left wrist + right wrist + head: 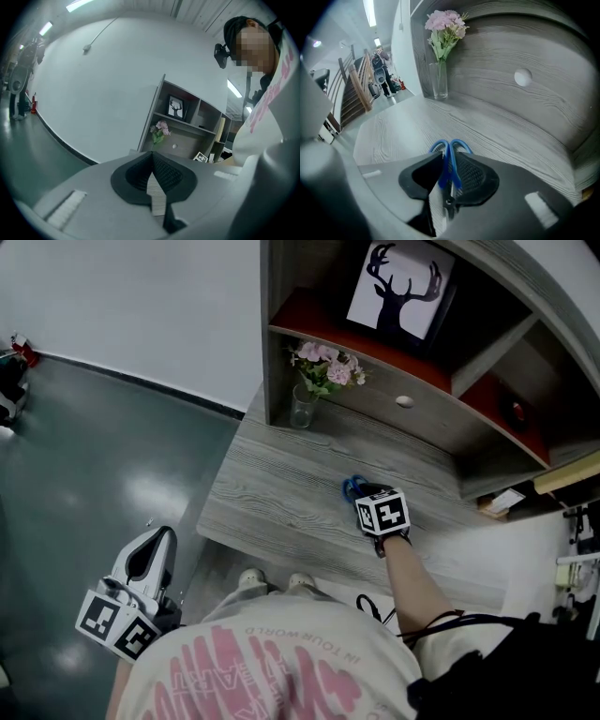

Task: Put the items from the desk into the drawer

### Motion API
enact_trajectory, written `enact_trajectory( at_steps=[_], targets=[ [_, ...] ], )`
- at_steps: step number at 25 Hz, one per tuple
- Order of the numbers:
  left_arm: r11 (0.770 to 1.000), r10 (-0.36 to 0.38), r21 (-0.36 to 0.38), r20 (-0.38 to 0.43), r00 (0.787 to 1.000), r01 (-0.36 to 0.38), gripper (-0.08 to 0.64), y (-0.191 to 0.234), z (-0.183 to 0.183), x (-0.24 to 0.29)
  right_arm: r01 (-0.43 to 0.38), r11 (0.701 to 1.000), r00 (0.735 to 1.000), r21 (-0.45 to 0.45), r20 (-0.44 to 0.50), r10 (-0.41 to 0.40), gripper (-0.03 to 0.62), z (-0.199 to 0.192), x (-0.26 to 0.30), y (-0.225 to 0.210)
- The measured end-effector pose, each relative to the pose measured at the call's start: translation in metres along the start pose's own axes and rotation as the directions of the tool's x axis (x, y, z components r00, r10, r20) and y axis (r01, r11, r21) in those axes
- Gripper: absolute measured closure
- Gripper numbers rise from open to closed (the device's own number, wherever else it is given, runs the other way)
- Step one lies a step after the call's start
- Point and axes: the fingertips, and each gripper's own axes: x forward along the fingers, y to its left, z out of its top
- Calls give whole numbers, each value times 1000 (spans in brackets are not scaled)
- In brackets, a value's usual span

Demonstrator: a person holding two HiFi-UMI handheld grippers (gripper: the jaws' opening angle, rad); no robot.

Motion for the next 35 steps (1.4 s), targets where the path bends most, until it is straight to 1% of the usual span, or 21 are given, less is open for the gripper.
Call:
enact_trajectory(
  at_steps=[4, 7, 10, 12, 16, 20, 23, 26, 28, 29, 31, 33, 35],
  targets=[
    [1000, -13, 11, 11, 1000, 13, 540, 0, 2, -1, 19, 1000, 1000, -7, 13, -18, 494, 0, -6, 1],
    [999, -32, 16, 15, 999, 32, 540, 0, 2, -1, 39, 999, 997, 1, 68, -39, 494, 5, -19, 3],
    [997, -70, 18, 8, 998, 69, 540, -2, 0, 3, 53, 998, 988, 17, 141, -54, 495, 10, -36, 5],
    [995, -99, 19, 4, 995, 99, 540, -4, 0, 8, 73, 996, 978, 43, 191, -80, 497, 13, -50, 7],
    [985, -172, 31, 0, 985, 171, 540, -7, 4, 22, 92, 984, 944, 154, 302, -136, 497, 19, -84, 10],
    [966, -255, 45, -21, 967, 256, 540, -13, 8, 41, 102, 964, 909, 244, 372, -190, 499, 20, -119, 16],
    [939, -339, 50, -39, 940, 341, 540, -24, 8, 52, 113, 946, 885, 302, 402, -235, 499, 16, -144, 23],
    [912, -404, 54, -48, 913, 406, 540, -32, 7, 60, 133, 925, 855, 357, 431, -289, 500, 11, -169, 29],
    [892, -444, 59, -56, 894, 447, 540, -38, 5, 64, 140, 904, 834, 405, 444, -328, 500, 3, -187, 34],
    [880, -468, 60, -65, 881, 472, 540, -42, 3, 66, 142, 891, 824, 432, 447, -348, 500, -2, -196, 37],
    [847, -523, 57, -94, 847, 529, 540, -51, -3, 71, 155, 860, 802, 486, 446, -396, 500, -17, -214, 45],
    [808, -578, 50, -124, 807, 586, 540, -63, -11, 78, 188, 826, 783, 531, 427, -452, 500, -36, -231, 52],
    [774, -622, 49, -132, 772, 632, 540, -78, -16, 84, 228, 792, 772, 566, 391, -502, 500, -56, -245, 56]
  ],
)
